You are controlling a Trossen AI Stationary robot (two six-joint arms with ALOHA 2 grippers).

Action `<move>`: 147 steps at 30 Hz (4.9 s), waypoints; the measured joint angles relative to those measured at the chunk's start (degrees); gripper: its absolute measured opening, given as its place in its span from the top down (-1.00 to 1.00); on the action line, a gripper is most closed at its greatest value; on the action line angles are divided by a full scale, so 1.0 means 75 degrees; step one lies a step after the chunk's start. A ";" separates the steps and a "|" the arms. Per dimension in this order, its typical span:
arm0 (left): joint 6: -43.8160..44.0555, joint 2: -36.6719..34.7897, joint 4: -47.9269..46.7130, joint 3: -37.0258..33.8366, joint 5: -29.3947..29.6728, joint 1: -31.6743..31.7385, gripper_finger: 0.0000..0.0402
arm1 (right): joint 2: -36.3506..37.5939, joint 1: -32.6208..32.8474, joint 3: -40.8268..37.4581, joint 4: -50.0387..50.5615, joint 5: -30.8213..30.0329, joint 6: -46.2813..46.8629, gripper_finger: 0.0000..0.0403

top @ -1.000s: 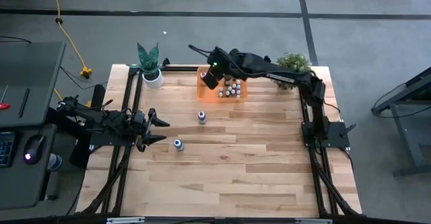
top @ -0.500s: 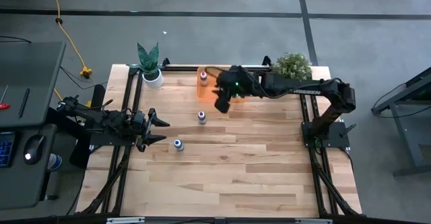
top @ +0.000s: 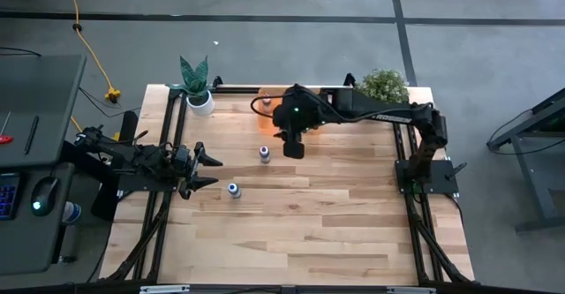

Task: Pick & Place food coloring
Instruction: Put the violet food coloring bottle into the orange bin

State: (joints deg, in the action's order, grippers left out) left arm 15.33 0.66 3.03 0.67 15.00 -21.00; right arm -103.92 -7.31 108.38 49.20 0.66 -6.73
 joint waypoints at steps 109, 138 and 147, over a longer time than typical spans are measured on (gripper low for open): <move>0.0000 -0.0002 0.0000 0.0000 0.0000 0.0000 -0.35 | -0.2940 -0.0169 0.3428 0.1252 0.1985 -0.0899 0.46; 0.0000 0.0000 -0.0002 0.0000 0.0000 -0.0003 -0.35 | -0.1766 -0.0290 0.3400 0.1678 0.2044 -0.2112 0.46; 0.0000 -0.0001 0.0000 0.0000 0.0000 0.0000 -0.35 | -0.1678 -0.0587 0.3397 0.1691 0.1632 -0.1920 0.46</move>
State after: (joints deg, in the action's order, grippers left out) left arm 15.33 0.66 3.03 0.67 15.00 -20.99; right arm -116.51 -11.72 133.86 61.89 12.90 -21.13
